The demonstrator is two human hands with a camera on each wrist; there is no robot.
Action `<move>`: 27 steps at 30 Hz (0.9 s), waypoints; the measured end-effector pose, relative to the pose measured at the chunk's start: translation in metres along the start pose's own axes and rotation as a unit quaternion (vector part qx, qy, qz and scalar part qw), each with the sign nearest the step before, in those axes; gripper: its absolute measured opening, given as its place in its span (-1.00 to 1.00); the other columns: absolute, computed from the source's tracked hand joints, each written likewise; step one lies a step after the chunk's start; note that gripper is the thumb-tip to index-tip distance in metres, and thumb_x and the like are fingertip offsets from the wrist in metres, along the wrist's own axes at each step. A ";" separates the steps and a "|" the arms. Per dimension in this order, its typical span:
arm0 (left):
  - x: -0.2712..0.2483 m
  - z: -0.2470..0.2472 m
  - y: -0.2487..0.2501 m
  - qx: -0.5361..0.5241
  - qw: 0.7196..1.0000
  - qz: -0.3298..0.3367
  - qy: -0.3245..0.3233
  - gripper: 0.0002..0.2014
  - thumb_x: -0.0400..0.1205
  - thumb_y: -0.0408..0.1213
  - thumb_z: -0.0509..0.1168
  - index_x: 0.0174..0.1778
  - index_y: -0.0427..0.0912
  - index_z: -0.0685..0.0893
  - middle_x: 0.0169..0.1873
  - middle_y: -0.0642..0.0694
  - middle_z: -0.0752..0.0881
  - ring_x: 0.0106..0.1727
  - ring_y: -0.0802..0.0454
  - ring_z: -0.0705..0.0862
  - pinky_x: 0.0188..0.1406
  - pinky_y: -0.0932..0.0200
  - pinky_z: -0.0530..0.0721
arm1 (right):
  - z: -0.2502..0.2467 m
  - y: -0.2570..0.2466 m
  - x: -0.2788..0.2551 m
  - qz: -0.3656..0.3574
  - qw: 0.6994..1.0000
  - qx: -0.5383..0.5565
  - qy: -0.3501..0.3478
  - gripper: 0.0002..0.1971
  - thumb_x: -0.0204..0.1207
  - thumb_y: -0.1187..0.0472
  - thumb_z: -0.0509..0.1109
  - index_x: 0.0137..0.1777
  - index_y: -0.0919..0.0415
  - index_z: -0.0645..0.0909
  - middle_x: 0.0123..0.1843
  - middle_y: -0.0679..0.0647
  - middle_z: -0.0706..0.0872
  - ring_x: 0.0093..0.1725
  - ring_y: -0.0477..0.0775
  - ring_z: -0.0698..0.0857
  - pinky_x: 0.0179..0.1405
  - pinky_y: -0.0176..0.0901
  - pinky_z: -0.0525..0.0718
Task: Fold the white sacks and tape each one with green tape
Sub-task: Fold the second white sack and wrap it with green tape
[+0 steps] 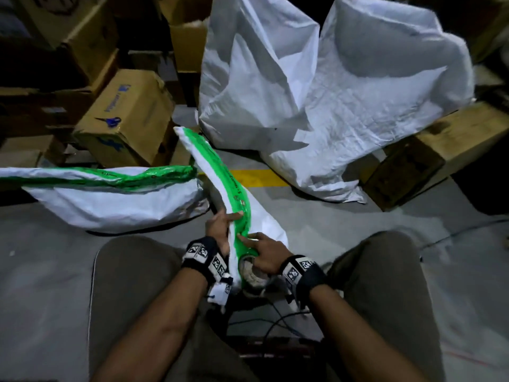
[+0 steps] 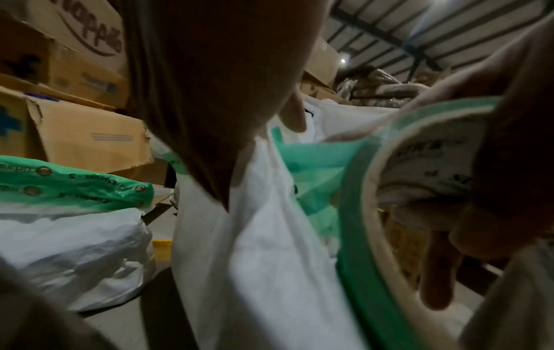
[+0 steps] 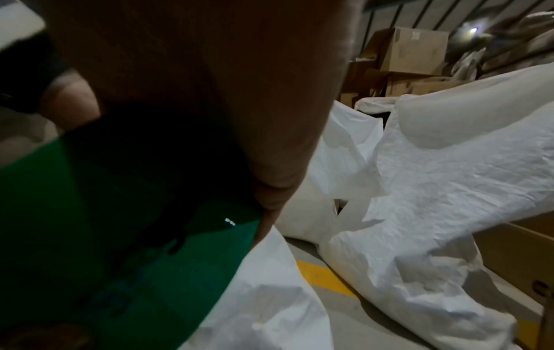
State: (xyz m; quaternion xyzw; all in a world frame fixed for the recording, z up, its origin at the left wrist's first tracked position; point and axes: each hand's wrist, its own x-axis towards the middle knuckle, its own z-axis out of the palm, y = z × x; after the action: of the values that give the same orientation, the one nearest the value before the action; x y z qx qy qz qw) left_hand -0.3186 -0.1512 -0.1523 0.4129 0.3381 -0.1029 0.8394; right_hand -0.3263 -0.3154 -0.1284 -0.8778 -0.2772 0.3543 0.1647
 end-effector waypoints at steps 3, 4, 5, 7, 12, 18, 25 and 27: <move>-0.004 -0.002 -0.017 0.105 0.990 -0.083 0.036 -0.87 0.72 -0.38 0.26 0.05 -0.37 0.66 -0.41 -0.33 0.72 -0.56 -0.14 0.71 -0.61 0.12 0.70 | 0.001 -0.002 -0.005 0.010 0.999 0.031 -0.016 -0.13 0.31 -0.02 0.17 0.74 -0.16 0.19 0.73 0.02 0.30 0.58 0.19 0.45 0.45 0.00 0.49; -0.004 -0.005 -0.022 0.127 0.986 -0.097 0.047 -0.87 0.73 -0.39 0.26 -0.04 -0.37 0.65 -0.47 -0.30 0.71 -0.59 -0.11 0.70 -0.65 0.14 0.68 | 0.001 -0.001 -0.006 0.020 0.999 0.038 -0.016 -0.19 0.38 0.00 0.21 0.73 -0.12 0.24 0.73 0.02 0.32 0.60 0.16 0.43 0.47 -0.03 0.45; -0.005 -0.005 -0.027 0.151 0.981 -0.110 0.053 -0.86 0.73 -0.41 0.26 -0.12 -0.36 0.65 -0.52 -0.26 0.72 -0.60 -0.08 0.71 -0.68 0.17 0.65 | 0.000 -0.003 -0.007 0.030 0.999 0.035 -0.020 -0.27 0.48 0.06 0.27 0.71 -0.10 0.29 0.71 0.03 0.34 0.60 0.16 0.43 0.49 -0.04 0.43; -0.003 -0.009 -0.040 0.200 0.970 -0.117 0.074 -0.89 0.68 -0.42 0.33 -0.12 -0.37 0.69 -0.51 -0.20 0.76 -0.57 -0.04 0.74 -0.67 0.23 0.64 | 0.004 -0.004 -0.007 0.044 0.998 0.022 -0.028 -0.34 0.52 0.19 0.33 0.66 -0.04 0.40 0.66 0.10 0.44 0.56 0.21 0.49 0.47 0.00 0.48; -0.013 -0.007 -0.057 0.279 0.953 -0.079 0.090 -0.77 0.60 -0.33 0.40 0.08 -0.43 0.71 -0.13 -0.22 0.75 -0.15 -0.05 0.72 -0.22 0.21 0.67 | 0.010 -0.002 -0.014 0.054 0.998 0.024 -0.003 -0.36 0.33 0.13 0.29 0.50 -0.04 0.60 0.34 0.25 0.66 0.29 0.34 0.67 0.23 0.07 0.67; -0.022 0.003 -0.057 0.385 0.900 0.052 0.198 -0.64 0.31 -0.31 0.46 0.03 -0.30 0.81 -0.11 -0.25 0.83 -0.04 -0.17 0.81 -0.11 0.09 0.72 | 0.000 0.010 -0.027 0.063 0.993 0.080 0.063 -0.39 0.30 0.00 0.24 0.43 -0.19 0.61 0.35 0.15 0.60 0.35 0.29 0.62 0.28 0.05 0.61; -0.017 0.018 -0.034 0.403 0.879 0.134 0.218 -0.73 0.44 -0.39 0.50 0.07 -0.29 0.83 -0.03 -0.29 0.84 0.04 -0.22 0.80 0.00 0.01 0.71 | -0.006 0.011 -0.041 0.033 0.998 0.033 0.052 -0.12 0.22 -0.04 0.21 0.66 -0.42 0.19 0.33 0.15 0.51 0.26 0.40 0.66 0.25 0.10 0.60; -0.014 0.015 -0.023 0.379 0.884 0.135 0.238 -0.67 0.42 -0.36 0.55 0.13 -0.27 0.83 0.00 -0.25 0.84 0.04 -0.19 0.81 0.03 0.01 0.75 | -0.002 0.013 -0.046 0.035 0.998 -0.048 0.022 -0.12 0.39 -0.08 0.28 0.70 -0.44 -0.02 0.40 0.19 0.52 0.30 0.44 0.64 0.24 0.15 0.59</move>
State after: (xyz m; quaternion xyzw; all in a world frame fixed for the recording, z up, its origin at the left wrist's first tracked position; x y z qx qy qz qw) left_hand -0.3325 -0.1787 -0.1515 0.7532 0.4043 -0.0075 0.5189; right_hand -0.3474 -0.3536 -0.1086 -0.9015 -0.2590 0.3269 0.1156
